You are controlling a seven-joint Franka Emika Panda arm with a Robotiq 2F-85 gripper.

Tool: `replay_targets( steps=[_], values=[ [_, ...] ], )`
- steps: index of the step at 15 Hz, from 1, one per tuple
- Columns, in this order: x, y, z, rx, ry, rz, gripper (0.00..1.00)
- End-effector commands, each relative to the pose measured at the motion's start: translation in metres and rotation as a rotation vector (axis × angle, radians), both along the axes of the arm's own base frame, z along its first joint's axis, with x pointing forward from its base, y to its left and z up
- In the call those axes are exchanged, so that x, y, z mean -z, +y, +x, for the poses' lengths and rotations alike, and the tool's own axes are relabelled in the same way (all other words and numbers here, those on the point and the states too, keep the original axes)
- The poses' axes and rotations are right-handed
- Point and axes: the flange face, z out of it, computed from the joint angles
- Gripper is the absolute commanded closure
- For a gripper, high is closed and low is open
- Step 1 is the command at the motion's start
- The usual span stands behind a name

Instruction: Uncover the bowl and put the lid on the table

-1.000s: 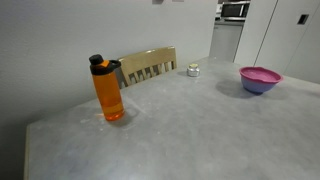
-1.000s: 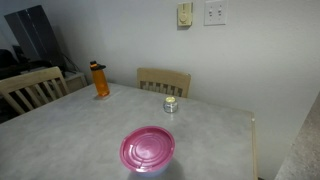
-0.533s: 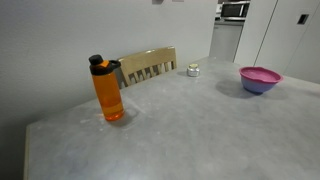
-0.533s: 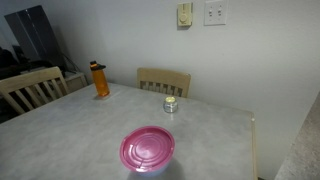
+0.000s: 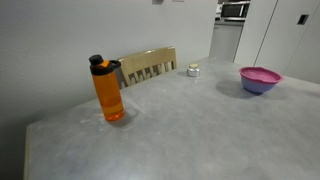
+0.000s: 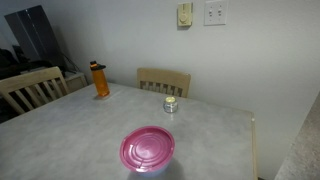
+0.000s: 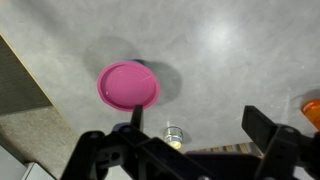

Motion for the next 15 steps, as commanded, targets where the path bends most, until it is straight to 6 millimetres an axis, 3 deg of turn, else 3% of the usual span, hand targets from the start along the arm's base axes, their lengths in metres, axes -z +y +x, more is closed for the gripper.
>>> replay_targets(
  steps=[1, 6, 15],
  values=[
    [0.013, -0.004, 0.025, -0.056, 0.008, -0.027, 0.0],
    [0.033, -0.02, 0.042, -0.044, 0.012, -0.021, 0.0],
    [0.076, -0.074, 0.061, -0.134, 0.097, 0.003, 0.0]
  ],
)
